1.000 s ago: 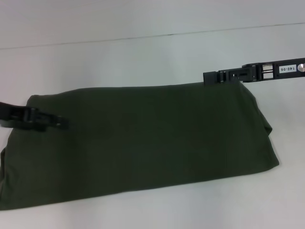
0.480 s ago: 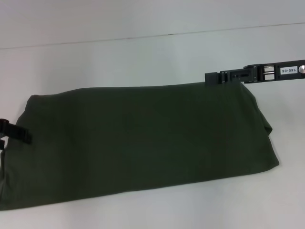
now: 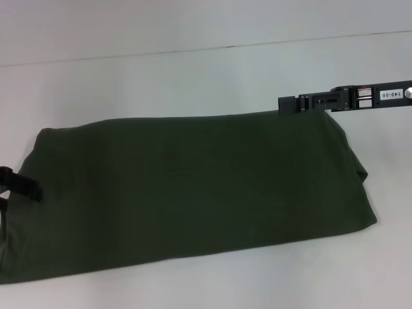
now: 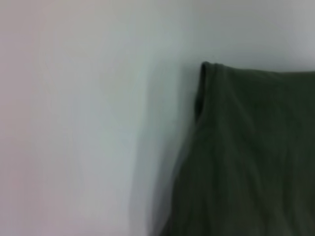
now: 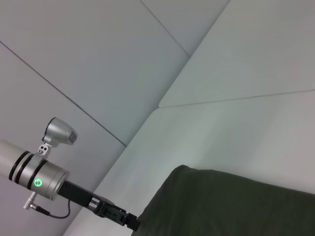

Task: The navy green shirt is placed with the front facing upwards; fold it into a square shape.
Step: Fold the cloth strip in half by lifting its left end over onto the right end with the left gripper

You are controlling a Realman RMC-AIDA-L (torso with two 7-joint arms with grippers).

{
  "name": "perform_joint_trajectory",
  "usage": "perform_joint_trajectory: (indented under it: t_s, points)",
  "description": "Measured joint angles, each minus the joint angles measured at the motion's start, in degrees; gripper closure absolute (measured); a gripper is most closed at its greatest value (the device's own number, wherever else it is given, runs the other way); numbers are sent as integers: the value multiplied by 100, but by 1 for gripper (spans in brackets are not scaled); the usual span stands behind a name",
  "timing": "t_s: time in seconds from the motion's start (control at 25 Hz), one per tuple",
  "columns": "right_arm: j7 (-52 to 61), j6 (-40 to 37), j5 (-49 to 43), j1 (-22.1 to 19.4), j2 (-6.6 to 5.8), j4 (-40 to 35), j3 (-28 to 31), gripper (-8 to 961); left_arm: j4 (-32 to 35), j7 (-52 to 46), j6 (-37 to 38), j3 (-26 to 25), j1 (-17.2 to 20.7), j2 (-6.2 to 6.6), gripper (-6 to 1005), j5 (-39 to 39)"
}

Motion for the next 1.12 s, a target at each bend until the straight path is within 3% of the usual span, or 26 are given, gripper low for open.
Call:
perform_joint_trajectory:
  t_s: [1.12]
  points:
    - [124, 64, 39, -43, 0, 0, 10, 162, 542, -171, -394, -89, -24, 26, 158, 290]
